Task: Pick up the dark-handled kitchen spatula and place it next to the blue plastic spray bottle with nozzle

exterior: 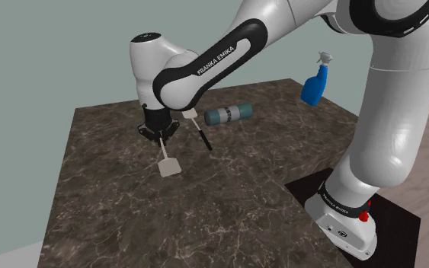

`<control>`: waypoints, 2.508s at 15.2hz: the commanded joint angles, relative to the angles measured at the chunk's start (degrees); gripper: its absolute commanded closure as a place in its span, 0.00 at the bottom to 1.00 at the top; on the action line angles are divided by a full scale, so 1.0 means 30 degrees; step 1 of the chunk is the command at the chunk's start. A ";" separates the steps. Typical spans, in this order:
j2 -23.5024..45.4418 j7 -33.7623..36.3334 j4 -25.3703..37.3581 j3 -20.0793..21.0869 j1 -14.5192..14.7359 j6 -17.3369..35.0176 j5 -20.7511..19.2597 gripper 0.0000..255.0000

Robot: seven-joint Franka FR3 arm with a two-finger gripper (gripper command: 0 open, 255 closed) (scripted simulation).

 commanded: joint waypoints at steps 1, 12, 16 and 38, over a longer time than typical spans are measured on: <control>0.0000 0.0000 0.0000 0.0000 0.0000 0.0000 0.0000 1.00; -0.1224 -0.0729 0.0898 0.0362 -0.0276 -0.1904 0.0992 1.00; -0.1678 -0.1005 0.1413 0.0470 -0.0359 -0.2788 0.1357 1.00; -0.3000 -0.1941 0.5586 0.0740 -0.0465 -0.8022 0.2438 1.00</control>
